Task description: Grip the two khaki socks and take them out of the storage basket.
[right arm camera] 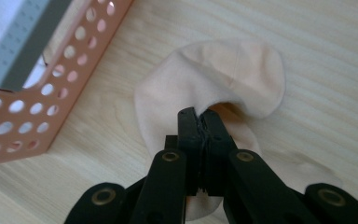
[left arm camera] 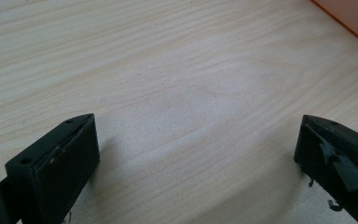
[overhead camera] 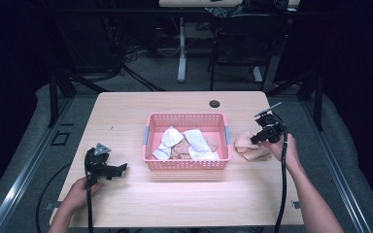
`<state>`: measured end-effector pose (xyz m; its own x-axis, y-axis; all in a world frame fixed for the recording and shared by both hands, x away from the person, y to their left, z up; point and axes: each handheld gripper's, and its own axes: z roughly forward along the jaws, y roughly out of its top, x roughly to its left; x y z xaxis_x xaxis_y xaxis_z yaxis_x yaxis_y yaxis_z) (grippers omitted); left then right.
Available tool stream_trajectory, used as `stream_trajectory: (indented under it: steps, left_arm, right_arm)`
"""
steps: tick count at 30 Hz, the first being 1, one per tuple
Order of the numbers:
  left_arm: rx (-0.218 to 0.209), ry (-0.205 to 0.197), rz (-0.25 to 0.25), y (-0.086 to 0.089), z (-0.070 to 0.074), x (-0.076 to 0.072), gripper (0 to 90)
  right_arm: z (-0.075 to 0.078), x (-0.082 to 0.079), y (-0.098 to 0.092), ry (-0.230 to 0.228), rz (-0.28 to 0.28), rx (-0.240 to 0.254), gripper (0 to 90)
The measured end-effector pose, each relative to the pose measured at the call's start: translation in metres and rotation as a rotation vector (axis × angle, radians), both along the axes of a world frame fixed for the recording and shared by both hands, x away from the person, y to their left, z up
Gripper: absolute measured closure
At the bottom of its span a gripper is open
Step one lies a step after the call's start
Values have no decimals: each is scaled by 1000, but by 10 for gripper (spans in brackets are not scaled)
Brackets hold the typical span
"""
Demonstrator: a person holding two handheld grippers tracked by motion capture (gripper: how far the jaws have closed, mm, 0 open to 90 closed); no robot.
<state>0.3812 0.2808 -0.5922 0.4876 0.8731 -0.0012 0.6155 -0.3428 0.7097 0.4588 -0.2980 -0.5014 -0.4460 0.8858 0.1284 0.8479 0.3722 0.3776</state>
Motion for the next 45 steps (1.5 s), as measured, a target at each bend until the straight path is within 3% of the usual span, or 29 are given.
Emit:
stream_trajectory:
  steps: [5,10,12,18,19,26,34,38,41,44,45]
  left_arm:
    - [-1,-3,2,0,0,0,0]
    - [0,0,0,0,0,0,0]
    - [-1,-4,3,0,0,0,0]
    - [0,0,0,0,0,0,0]
    - [-1,-4,3,0,0,0,0]
    - [-1,-4,3,0,0,0,0]
    - [0,-1,0,0,0,0,0]
    - [0,0,0,0,0,0,0]
    - [0,0,0,0,0,0,0]
    - [0,0,0,0,0,0,0]
    - [0,0,0,0,0,0,0]
  right_arm:
    - [-11,1,4,24,2,-32,879]
    - [-7,0,3,7,2,-34,836]
    - [-5,0,1,5,26,-37,783]
    - [7,-3,-1,-18,4,-8,612]
    - [9,-5,-1,-34,-8,16,564]
    - [21,-14,-4,-61,-4,27,321]
    - [30,-33,-9,-106,13,31,156]
    - [33,-45,-10,-138,47,54,138]
    - [35,-56,-9,-164,66,43,135]
    - [33,-65,-7,-158,87,32,126]
    - [31,-68,-6,-136,97,27,121]
